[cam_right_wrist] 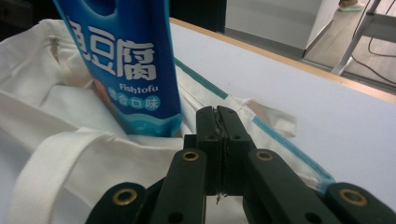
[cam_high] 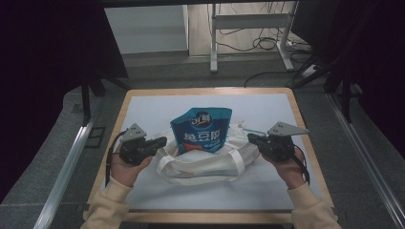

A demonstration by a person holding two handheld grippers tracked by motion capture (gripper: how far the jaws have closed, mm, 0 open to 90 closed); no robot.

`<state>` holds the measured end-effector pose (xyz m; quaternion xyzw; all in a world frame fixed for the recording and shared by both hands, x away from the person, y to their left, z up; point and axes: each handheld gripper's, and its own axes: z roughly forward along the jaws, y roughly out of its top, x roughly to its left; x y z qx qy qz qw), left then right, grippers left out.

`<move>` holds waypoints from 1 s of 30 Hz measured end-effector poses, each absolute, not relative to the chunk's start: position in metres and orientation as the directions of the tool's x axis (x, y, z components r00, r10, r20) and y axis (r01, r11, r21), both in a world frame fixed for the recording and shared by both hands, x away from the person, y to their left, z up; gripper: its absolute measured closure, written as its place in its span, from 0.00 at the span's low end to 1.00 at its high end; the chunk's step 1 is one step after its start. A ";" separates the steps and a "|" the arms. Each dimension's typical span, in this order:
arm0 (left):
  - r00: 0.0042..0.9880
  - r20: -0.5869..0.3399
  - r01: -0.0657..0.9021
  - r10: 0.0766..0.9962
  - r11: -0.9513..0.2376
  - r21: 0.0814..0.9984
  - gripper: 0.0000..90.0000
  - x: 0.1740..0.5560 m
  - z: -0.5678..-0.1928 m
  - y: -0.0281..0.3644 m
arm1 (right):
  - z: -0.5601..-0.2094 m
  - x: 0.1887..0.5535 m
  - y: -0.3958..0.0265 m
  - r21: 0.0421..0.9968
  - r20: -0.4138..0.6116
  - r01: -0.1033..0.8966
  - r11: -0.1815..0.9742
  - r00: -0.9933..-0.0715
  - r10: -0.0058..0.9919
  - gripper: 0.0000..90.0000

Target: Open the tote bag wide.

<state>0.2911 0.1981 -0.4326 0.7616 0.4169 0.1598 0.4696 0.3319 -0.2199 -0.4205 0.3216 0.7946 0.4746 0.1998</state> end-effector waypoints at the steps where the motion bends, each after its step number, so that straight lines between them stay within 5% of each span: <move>1: 0.601 -0.148 0.485 0.785 -0.211 0.849 0.97 0.291 -0.433 0.198 | -0.421 0.334 -0.219 0.878 -0.011 0.330 0.346 -0.710 0.704 0.98; 30: 0.575 -0.168 0.604 0.801 -0.276 0.747 0.99 0.300 -0.499 0.191 | -0.501 0.343 -0.225 0.770 0.021 0.477 0.423 -0.682 0.731 0.99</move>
